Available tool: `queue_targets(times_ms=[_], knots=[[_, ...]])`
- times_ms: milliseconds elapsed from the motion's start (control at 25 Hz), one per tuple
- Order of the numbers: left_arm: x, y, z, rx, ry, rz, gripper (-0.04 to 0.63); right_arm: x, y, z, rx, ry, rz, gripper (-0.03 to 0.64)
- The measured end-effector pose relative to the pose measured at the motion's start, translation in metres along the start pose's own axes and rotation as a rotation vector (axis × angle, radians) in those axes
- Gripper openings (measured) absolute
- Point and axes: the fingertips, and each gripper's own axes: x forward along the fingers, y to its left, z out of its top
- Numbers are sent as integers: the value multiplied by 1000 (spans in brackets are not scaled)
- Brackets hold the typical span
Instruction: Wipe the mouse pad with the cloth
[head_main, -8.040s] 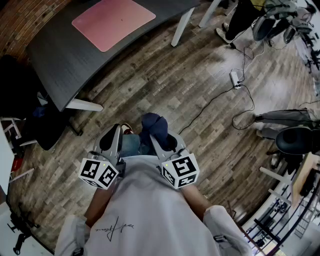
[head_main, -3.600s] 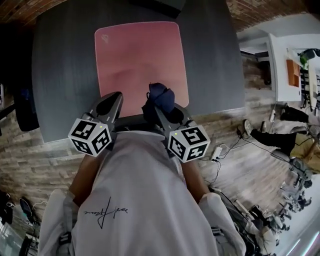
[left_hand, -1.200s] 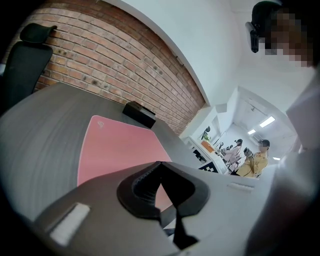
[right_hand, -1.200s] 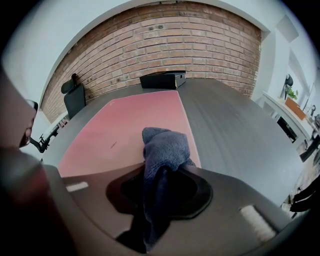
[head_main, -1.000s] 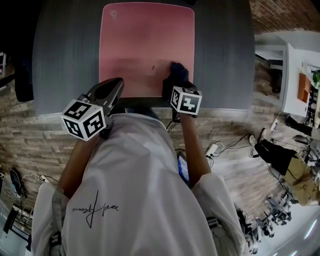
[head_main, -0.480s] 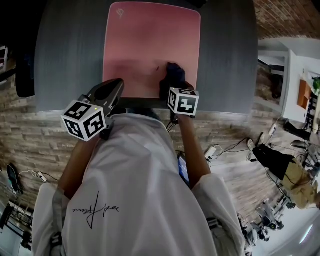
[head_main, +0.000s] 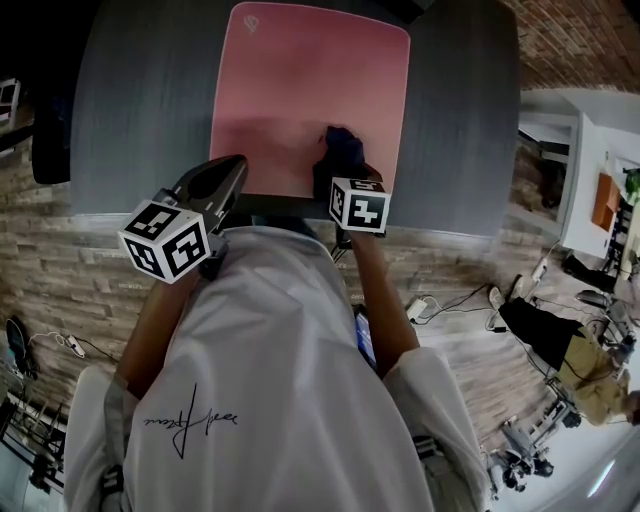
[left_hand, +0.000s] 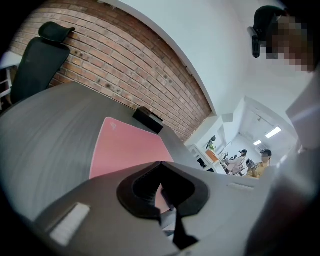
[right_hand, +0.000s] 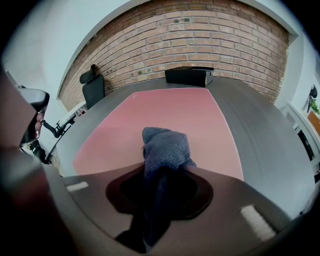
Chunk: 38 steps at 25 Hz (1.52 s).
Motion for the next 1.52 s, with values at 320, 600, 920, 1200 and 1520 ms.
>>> queue_targets(times_ms=[320, 600, 920, 1200, 1520], knots=[[-8, 9, 0, -31, -26, 17, 2, 6, 20, 3, -45, 14, 31, 91], [-12, 14, -2, -38, -33, 25, 2, 13, 38, 9, -80, 12, 55, 91], [-15, 16, -2, -44, -37, 34, 2, 19, 54, 12, -113, 19, 91, 92], [-12, 16, -3, -45, -27, 30, 2, 22, 69, 13, -136, 23, 118, 92], [-12, 19, -1, -38, -18, 33, 2, 26, 91, 14, -161, 17, 144, 94]])
